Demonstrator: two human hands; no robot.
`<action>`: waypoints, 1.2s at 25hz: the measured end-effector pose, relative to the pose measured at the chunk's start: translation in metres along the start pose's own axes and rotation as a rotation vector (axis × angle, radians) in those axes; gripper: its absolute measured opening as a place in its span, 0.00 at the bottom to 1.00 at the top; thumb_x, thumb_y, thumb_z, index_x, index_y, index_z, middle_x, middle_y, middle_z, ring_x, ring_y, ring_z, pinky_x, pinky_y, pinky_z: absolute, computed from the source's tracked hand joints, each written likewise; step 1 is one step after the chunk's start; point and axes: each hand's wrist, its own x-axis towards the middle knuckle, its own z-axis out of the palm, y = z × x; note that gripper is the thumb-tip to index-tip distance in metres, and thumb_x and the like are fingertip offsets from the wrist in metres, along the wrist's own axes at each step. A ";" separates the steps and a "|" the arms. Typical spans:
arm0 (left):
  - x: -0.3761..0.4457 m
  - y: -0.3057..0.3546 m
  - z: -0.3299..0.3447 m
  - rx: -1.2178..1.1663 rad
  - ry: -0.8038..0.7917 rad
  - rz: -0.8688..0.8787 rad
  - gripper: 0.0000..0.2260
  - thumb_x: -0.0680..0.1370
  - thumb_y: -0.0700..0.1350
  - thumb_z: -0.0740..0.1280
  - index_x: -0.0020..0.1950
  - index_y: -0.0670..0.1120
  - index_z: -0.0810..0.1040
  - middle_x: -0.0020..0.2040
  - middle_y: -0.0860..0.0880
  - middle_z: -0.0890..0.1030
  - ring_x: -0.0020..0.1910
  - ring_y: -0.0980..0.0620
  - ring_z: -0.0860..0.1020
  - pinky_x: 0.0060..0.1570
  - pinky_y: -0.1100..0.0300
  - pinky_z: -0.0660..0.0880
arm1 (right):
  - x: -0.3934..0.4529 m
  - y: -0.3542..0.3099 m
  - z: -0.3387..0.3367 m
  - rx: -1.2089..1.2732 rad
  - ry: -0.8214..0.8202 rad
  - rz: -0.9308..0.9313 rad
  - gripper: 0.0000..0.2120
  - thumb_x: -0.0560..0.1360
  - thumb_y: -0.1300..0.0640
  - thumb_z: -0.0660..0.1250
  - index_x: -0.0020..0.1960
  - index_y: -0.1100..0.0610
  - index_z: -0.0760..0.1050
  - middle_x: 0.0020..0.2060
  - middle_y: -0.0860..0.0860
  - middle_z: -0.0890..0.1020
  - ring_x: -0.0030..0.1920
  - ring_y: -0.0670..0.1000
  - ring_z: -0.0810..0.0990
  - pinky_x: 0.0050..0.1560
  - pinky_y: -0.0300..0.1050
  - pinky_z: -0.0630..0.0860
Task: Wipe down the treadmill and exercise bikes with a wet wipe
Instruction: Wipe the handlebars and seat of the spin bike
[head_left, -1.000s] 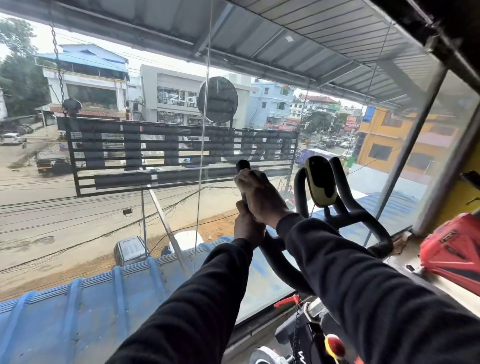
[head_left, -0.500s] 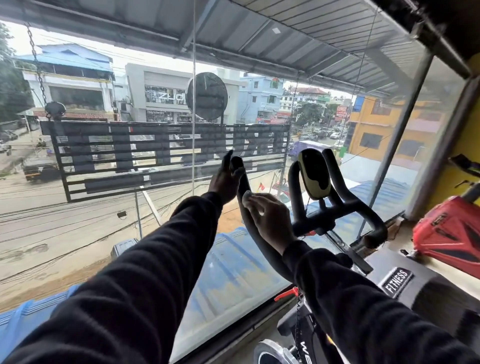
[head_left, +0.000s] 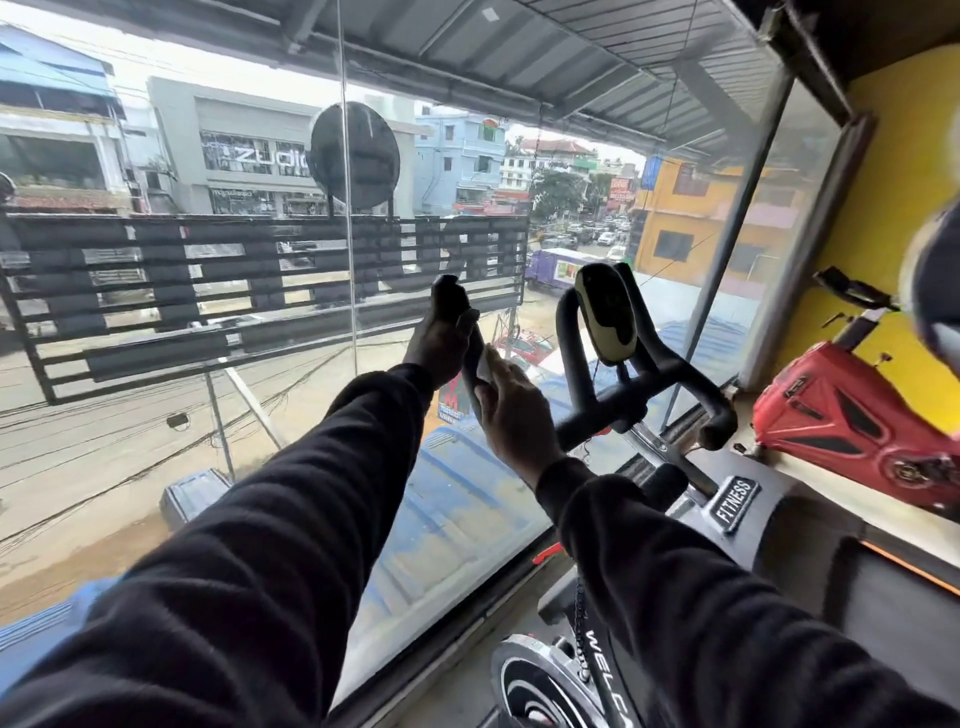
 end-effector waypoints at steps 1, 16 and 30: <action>0.000 -0.001 -0.001 0.003 -0.011 -0.005 0.27 0.83 0.44 0.62 0.79 0.46 0.56 0.71 0.42 0.72 0.67 0.42 0.73 0.62 0.58 0.67 | -0.009 0.001 0.002 -0.046 0.005 -0.035 0.22 0.80 0.61 0.60 0.74 0.61 0.66 0.65 0.60 0.75 0.61 0.61 0.77 0.60 0.49 0.72; -0.013 0.001 -0.005 0.085 -0.046 -0.004 0.43 0.75 0.44 0.73 0.81 0.50 0.48 0.68 0.39 0.75 0.60 0.39 0.77 0.55 0.53 0.73 | -0.044 0.012 0.006 -0.374 -0.167 -0.284 0.32 0.73 0.65 0.41 0.76 0.64 0.59 0.77 0.60 0.58 0.76 0.62 0.58 0.74 0.52 0.59; -0.044 -0.005 0.007 1.028 -0.255 0.659 0.09 0.78 0.47 0.64 0.45 0.47 0.83 0.48 0.48 0.80 0.73 0.35 0.63 0.71 0.28 0.47 | -0.071 0.021 -0.014 -0.328 0.046 -0.170 0.18 0.80 0.52 0.54 0.62 0.60 0.74 0.50 0.57 0.80 0.51 0.58 0.78 0.53 0.51 0.75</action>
